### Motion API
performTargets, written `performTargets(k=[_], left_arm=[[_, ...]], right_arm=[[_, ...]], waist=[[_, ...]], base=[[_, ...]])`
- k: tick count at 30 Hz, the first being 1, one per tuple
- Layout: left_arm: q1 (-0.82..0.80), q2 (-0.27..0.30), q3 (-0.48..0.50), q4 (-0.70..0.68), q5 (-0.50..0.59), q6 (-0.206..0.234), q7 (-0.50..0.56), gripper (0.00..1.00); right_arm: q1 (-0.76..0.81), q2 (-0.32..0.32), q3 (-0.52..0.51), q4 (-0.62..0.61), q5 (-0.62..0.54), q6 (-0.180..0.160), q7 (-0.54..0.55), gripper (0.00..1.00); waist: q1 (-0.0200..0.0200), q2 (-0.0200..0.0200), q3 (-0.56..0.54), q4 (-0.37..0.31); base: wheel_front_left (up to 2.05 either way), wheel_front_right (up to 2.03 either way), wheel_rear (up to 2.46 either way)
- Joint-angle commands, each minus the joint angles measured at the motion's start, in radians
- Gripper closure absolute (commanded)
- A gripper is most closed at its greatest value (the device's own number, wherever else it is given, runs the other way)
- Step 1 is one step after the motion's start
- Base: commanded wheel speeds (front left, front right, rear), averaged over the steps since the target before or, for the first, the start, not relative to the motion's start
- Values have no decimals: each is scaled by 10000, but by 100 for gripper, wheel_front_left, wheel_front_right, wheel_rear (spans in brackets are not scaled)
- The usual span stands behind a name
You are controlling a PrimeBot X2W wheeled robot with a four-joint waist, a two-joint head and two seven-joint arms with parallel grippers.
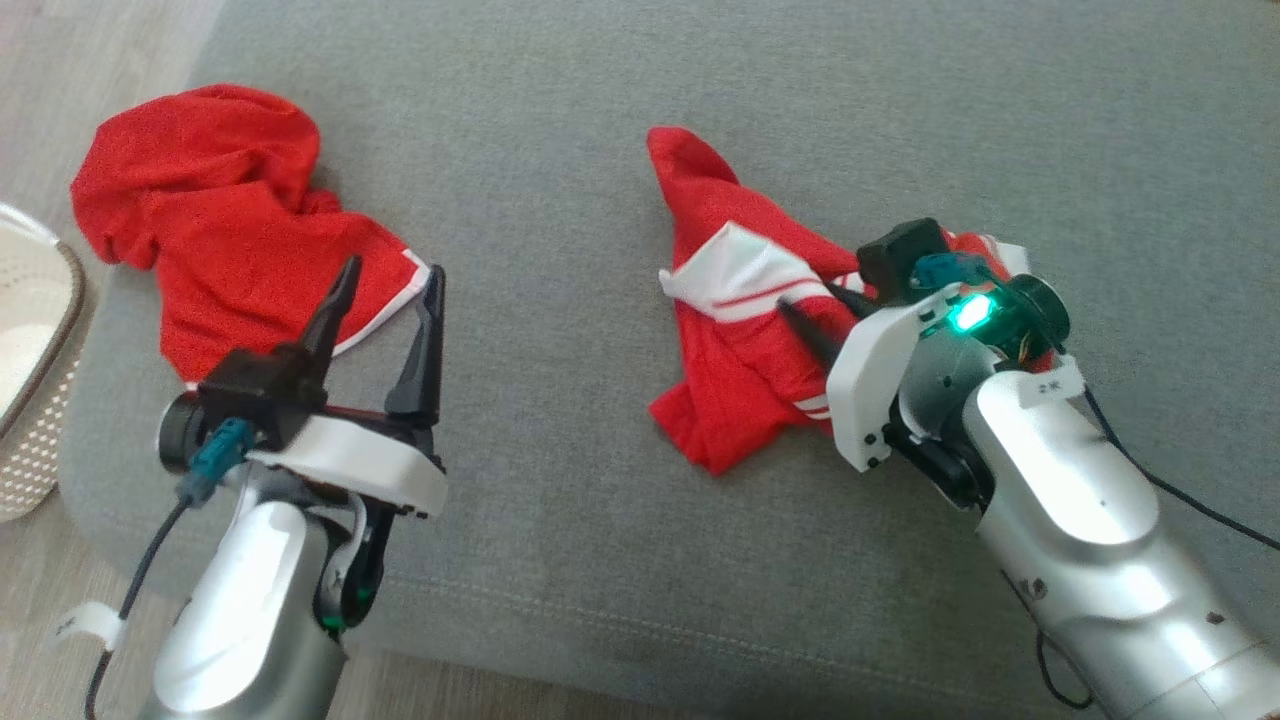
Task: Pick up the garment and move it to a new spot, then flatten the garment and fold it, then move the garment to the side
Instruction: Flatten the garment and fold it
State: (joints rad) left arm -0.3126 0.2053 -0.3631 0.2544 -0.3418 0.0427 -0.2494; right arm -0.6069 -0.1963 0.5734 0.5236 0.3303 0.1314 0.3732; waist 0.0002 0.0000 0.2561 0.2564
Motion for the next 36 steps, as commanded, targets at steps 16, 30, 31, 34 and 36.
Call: performTargets(k=[16,30,31,34,36], left_arm=[[62,188,1217,-545,665,-125,-123,0],[278,106,1438,-522,780,-254,-124,0],[278,106,1438,-522,780,-254,-124,0],[440,119,1523,-499,773,-241,-124,0],[576,139,1588,-501,760,-221,-124,0]], right_arm=[[1731,491,-3633,-2712,-430,-7,-2312,100],[3548,1314,-6920,-2626,-1560,-7,-2929,0],[3548,1314,-6920,-2626,-1560,-7,-2929,0],[3810,1408,-7124,-2900,-1648,-7,-3373,0],[3966,1436,-7160,-3216,-1750,-7,-3649,0]], waist=[[-2,0,-272,-1286],[-2,0,-294,-1494],[-2,0,-294,-1494],[-2,0,-442,-1549],[-2,0,-578,-1599]], base=[[0,0,0],[0,0,0],[0,0,0],[0,0,0],[0,0,0]])
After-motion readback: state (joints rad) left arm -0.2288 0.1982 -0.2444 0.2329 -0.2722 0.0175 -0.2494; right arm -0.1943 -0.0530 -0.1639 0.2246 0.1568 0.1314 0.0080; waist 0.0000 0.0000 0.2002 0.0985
